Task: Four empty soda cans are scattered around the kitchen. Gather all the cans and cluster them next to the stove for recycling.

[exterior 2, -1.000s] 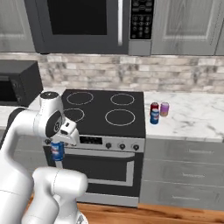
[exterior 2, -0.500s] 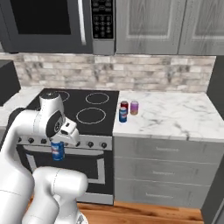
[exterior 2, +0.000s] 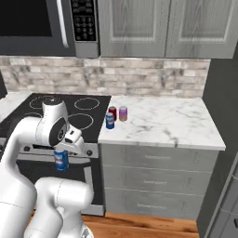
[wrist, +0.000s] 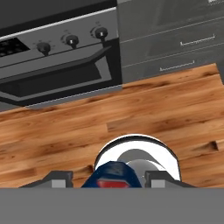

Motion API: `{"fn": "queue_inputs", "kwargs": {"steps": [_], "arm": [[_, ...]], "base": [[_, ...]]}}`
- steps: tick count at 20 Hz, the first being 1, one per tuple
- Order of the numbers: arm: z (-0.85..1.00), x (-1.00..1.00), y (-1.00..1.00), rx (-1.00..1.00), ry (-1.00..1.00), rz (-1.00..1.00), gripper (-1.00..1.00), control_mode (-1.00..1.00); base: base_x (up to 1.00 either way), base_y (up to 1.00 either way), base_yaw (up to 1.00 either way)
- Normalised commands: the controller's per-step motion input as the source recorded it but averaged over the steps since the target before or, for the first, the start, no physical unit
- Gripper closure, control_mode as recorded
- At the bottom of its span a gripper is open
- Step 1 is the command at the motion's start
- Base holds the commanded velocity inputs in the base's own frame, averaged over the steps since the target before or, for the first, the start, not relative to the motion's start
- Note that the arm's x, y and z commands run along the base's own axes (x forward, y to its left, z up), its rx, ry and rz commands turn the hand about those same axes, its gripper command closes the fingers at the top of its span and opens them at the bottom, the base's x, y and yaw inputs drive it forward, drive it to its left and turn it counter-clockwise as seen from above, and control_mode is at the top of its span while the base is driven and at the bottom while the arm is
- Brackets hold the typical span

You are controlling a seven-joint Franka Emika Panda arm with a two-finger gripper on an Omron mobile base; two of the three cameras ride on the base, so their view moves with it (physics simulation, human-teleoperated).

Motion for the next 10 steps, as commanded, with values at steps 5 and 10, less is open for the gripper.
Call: {"fn": "queue_inputs", "kwargs": {"steps": [5,10], "arm": [[0.00,0.00,0.00,0.00,0.00,0.00,1.00,1.00],[0.00,0.00,0.00,0.00,0.00,0.00,1.00,1.00]], "base": [[0.00,-0.44,0.00],[0.07,-0.36,0.00]]}}
